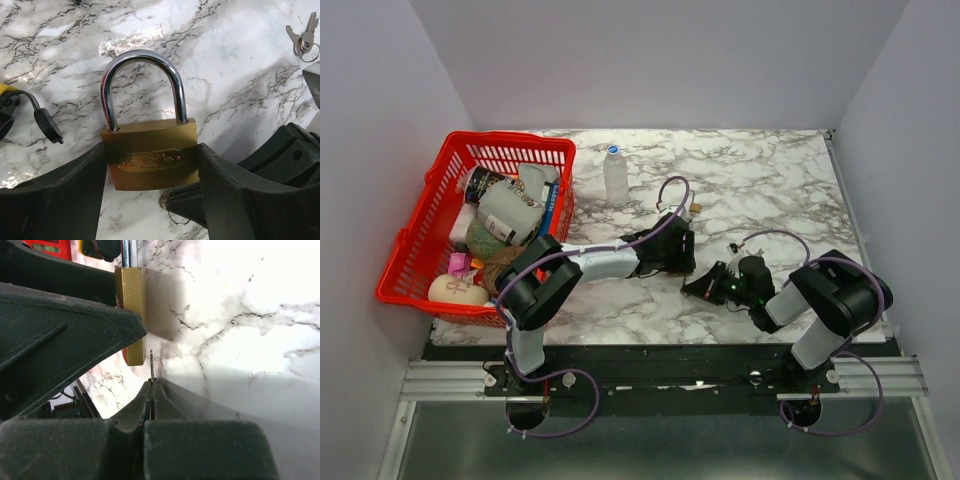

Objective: Unlock with the key

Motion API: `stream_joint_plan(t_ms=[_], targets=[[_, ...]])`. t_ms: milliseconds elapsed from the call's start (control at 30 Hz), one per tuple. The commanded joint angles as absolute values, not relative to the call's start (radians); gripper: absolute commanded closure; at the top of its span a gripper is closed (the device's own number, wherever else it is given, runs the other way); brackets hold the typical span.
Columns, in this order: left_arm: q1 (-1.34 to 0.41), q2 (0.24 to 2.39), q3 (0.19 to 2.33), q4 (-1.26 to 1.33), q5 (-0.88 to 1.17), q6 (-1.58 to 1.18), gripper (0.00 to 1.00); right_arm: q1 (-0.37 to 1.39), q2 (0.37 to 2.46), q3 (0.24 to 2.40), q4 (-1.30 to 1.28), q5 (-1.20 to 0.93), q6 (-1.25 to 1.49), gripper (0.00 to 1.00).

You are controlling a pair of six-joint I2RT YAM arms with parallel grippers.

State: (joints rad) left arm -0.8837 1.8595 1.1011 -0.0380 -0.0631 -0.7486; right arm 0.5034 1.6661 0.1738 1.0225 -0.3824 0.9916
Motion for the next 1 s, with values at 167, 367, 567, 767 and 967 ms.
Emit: stream_joint_plan(t_ms=[167,367,567,767,967], targets=[[-0.877,1.861,1.121,-0.101,-0.032,-0.736,1.00,0.515,1.643,0.178,0.997,-0.339,0.973,0.99],[-0.877,1.870,1.131,-0.101,-0.025,-0.727,1.00,0.545,1.592,0.209,0.921,-0.351,0.925,0.99],[-0.877,1.867,1.127,-0.098,-0.026,-0.724,1.00,0.555,1.542,0.241,0.830,-0.325,0.890,0.99],[-0.877,1.864,1.118,-0.094,-0.023,-0.727,1.00,0.555,1.620,0.252,0.887,-0.344,0.914,0.99],[-0.877,1.859,1.109,-0.089,-0.023,-0.727,1.00,0.555,1.655,0.259,0.920,-0.350,0.925,0.99]])
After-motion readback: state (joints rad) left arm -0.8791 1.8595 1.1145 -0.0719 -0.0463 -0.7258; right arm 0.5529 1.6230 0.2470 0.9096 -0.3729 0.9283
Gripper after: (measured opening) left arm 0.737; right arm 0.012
